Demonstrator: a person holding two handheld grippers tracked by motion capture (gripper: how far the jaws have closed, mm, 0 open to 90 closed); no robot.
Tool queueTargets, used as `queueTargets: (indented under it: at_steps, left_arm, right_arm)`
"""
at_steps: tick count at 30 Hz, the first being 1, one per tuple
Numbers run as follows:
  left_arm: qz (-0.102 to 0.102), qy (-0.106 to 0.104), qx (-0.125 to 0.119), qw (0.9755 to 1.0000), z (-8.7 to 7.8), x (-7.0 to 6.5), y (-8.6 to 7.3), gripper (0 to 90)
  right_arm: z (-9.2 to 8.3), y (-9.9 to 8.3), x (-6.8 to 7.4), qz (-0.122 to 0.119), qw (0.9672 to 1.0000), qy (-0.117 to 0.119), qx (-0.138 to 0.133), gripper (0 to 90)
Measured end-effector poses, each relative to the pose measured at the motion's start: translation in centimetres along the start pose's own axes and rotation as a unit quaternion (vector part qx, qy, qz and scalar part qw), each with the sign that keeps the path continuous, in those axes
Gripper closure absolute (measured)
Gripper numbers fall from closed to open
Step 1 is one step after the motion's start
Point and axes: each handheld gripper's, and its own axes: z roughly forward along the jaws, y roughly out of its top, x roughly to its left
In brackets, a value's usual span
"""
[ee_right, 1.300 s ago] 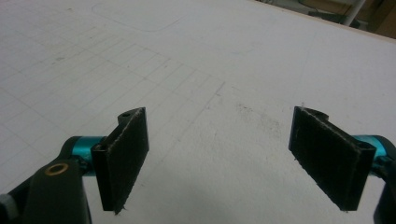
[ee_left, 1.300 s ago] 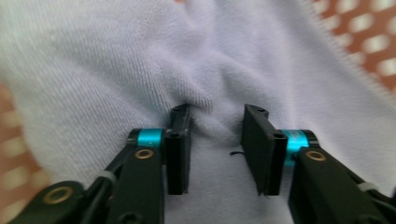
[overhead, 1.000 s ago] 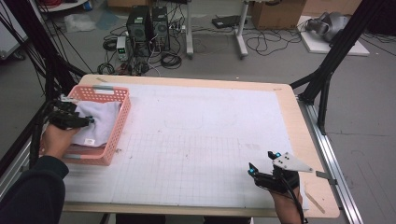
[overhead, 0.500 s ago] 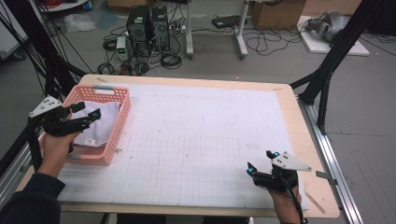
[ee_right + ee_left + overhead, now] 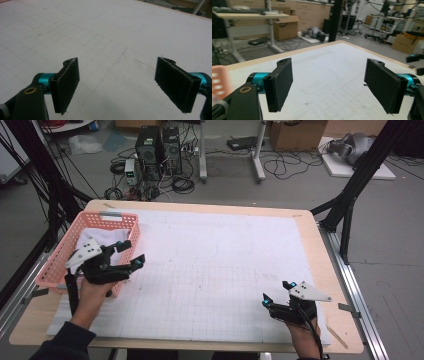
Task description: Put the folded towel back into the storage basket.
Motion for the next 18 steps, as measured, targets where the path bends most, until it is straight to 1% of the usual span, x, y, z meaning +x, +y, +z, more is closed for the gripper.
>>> queueTargets:
  at_steps: [2, 3, 4, 5, 6, 7, 8, 9, 10, 11, 12, 13, 14, 16, 18]
  left_arm:
    - [0.007, -0.009, 0.003, 0.9999, 0.6, -1.1, -0.6, 23.2]
    - [0.008, -0.015, 0.007, 0.9998, 0.9, -1.6, -0.9, 23.2]
    - [0.008, -0.015, 0.007, 0.9998, 0.9, -1.6, -0.9, 23.2]
    - [0.011, -0.024, 0.015, 0.9996, 1.5, -2.4, -1.6, 23.2]
    - [0.011, -0.024, 0.015, 0.9996, 1.5, -2.4, -1.6, 23.3]
    - [0.011, -0.033, 0.025, 0.9991, 1.9, -3.1, -2.4, 23.9]
    - [0.011, -0.038, 0.027, 0.9989, 2.1, -3.4, -2.7, 24.1]
    - [0.011, -0.038, 0.027, 0.9989, 2.1, -3.4, -2.7, 24.1]
    - [0.009, -0.044, 0.031, 0.9985, 2.4, -4.0, -3.4, 24.0]
    - [0.009, -0.044, 0.031, 0.9985, 2.4, -4.0, -3.4, 24.0]
    - [0.015, -0.045, 0.036, 0.9982, 2.6, -4.5, -3.9, 24.0]
    - [0.015, -0.051, 0.042, 0.9977, 2.7, -4.6, -4.2, 24.0]
    - [0.015, -0.051, 0.042, 0.9977, 2.7, -4.6, -4.2, 24.0]
    - [0.015, -0.057, 0.051, 0.997, 2.8, -5.0, -4.9, 24.0]
    - [0.014, -0.058, 0.059, 0.9964, 2.8, -5.1, -5.5, 24.0]
  right_arm:
    - [0.0, 0.0, 0.0, -0.003, 1.0, -0.001, -0.002, 18.8]
    - [-0.1, 0.0, 0.0, 0.0, 1.0, -0.001, -0.003, 18.8]
    - [-0.1, 0.1, 0.1, 0.002, 1.0, -0.001, -0.004, 18.8]
    - [-0.1, 0.1, 0.1, 0.002, 1.0, -0.001, -0.004, 18.8]
    - [-0.1, 0.1, 0.1, 0.0, 1.0, 0.0, -0.004, 18.8]
    - [-0.2, 0.1, 0.2, 0.001, 1.0, 0.0, -0.003, 18.8]
    - [-0.1, 0.1, 0.3, 0.002, 1.0, 0.0, -0.004, 18.7]
    - [-0.1, 0.1, 0.3, 0.002, 1.0, 0.001, -0.004, 18.8]
    - [-0.1, 0.1, 0.3, 0.001, 1.0, 0.0, -0.004, 18.8]
    - [-0.1, 0.1, 0.3, 0.0, 1.0, -0.001, -0.004, 18.7]
    - [-0.1, 0.1, 0.3, 0.001, 1.0, -0.001, -0.003, 18.8]
    - [-0.1, 0.1, 0.3, -0.001, 1.0, 0.0, -0.003, 18.8]
    - [-0.1, 0.1, 0.4, 0.001, 1.0, 0.0, -0.002, 18.8]
    - [0.0, 0.1, 0.4, 0.0, 1.0, 0.0, -0.001, 18.8]
    - [0.1, 0.1, 0.6, -0.002, 1.0, 0.001, 0.003, 18.8]
